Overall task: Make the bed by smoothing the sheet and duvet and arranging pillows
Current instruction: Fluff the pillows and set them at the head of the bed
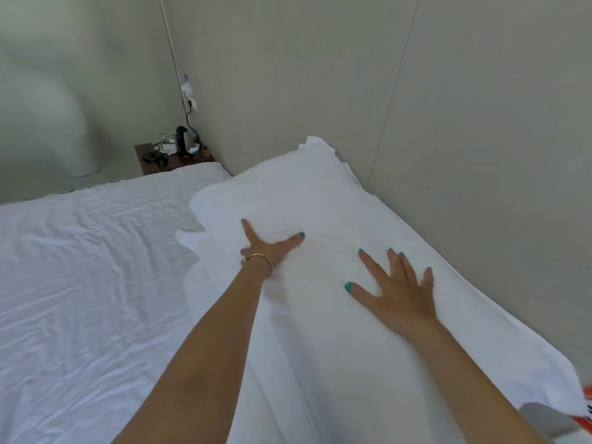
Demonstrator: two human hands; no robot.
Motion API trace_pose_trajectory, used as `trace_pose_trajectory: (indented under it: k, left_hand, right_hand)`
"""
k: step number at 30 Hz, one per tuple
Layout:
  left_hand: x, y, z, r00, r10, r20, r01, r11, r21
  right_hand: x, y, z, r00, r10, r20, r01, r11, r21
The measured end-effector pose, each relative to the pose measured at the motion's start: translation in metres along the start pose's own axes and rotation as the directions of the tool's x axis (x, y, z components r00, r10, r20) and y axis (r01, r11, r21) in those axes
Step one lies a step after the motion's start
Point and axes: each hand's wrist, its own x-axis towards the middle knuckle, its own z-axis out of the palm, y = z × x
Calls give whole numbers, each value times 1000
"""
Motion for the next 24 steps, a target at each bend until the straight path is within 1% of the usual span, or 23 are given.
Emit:
trace_pose_trajectory:
  k: [1, 2, 3, 4, 5, 6, 7, 8, 10, 12, 13, 15, 16, 17, 18, 20, 22, 24]
  left_hand:
    - [-1, -1, 1, 999, -37, -3, 37, 999, -32]
    - [-3, -1, 3, 998, -60, -16, 60, 997, -42]
    - [-3, 1, 5, 997, -74, -26, 73, 996, -45]
    - [-4, 2, 6, 996, -81, -27, 79, 996, -44]
    - [-5, 3, 6, 996, -81, -21, 80, 996, -39]
    - [-5, 3, 5, 997, -75, -14, 74, 997, -37]
    - [-6, 2, 4, 999, -53, -2, 53, 997, -49]
    - [-9, 1, 3, 1000, -19, 12, 20, 997, -77]
    - [-16, -2, 4, 995, 96, 5, -94, 987, -132]
    - [-24, -4, 3, 975, 217, -55, -224, 959, -175]
    - [-27, -6, 0, 955, 281, -100, -296, 934, -203]
    - [-34, -10, -8, 888, 420, -189, -457, 853, -250]
    - [-36, -13, -13, 852, 472, -227, -521, 811, -267]
    - [-37, -16, -17, 830, 494, -258, -554, 783, -282]
    - [-34, -22, -20, 831, 485, -273, -552, 780, -294]
    - [-22, -33, -23, 861, 448, -241, -501, 828, -252]
    - [-8, -37, -26, 904, 412, -119, -426, 893, -147]
    - [3, -29, -27, 922, 386, 34, -385, 922, -30]
  right_hand:
    - [-17, 5, 2, 997, 76, -11, -76, 997, 14]
    - [-35, 12, 6, 982, 190, -16, -189, 980, 65]
    - [-56, 20, 9, 944, 331, -2, -326, 931, 166]
    - [-74, 28, 14, 883, 468, 38, -456, 836, 307]
    - [-89, 34, 19, 821, 562, 99, -543, 717, 437]
    - [-100, 37, 24, 781, 605, 156, -585, 622, 520]
    - [-103, 37, 29, 772, 612, 174, -588, 582, 562]
    - [-103, 36, 35, 785, 604, 137, -554, 586, 591]
    - [-98, 30, 40, 828, 560, 16, -426, 611, 667]
    - [-94, 27, 32, 842, 537, -55, -352, 623, 698]
    - [-92, 29, 23, 840, 535, -92, -341, 651, 678]
    - [-87, 36, -4, 829, 529, -182, -318, 713, 625]
    - [-86, 38, -17, 822, 517, -237, -295, 744, 599]
    - [-85, 41, -25, 810, 516, -280, -285, 762, 581]
    - [-85, 43, -25, 796, 525, -302, -288, 767, 573]
    - [-91, 41, -2, 786, 561, -259, -338, 741, 580]
    - [-103, 34, 31, 794, 591, -143, -412, 696, 589]
    - [-105, 35, 46, 776, 625, -88, -463, 658, 593]
